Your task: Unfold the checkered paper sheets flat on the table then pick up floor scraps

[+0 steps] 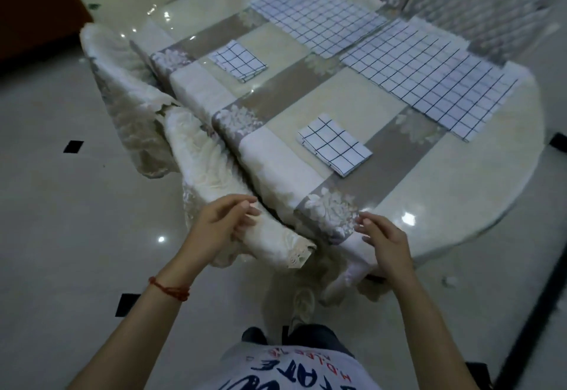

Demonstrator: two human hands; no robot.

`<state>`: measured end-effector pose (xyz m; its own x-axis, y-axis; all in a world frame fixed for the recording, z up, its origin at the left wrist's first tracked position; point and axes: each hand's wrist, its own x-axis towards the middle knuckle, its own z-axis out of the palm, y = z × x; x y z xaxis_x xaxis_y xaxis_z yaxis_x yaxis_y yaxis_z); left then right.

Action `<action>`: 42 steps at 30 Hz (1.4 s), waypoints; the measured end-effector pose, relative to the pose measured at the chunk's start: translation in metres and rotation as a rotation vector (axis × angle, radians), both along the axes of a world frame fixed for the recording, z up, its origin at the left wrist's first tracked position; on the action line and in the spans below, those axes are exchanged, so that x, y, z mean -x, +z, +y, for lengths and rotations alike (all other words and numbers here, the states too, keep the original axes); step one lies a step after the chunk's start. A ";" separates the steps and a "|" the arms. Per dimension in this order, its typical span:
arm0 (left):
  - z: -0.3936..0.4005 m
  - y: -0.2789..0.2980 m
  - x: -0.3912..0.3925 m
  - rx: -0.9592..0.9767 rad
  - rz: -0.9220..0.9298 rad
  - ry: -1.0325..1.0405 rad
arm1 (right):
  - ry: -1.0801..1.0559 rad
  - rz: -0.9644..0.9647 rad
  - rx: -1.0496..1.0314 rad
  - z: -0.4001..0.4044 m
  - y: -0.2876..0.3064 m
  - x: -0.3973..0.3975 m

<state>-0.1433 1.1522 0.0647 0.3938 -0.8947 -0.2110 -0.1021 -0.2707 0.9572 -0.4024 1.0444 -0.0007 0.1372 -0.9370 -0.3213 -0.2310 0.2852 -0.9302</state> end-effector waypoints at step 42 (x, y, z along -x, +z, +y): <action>-0.315 -0.080 -0.039 -0.228 -0.048 -0.517 | -0.960 -0.302 -0.253 -0.134 -0.031 -0.111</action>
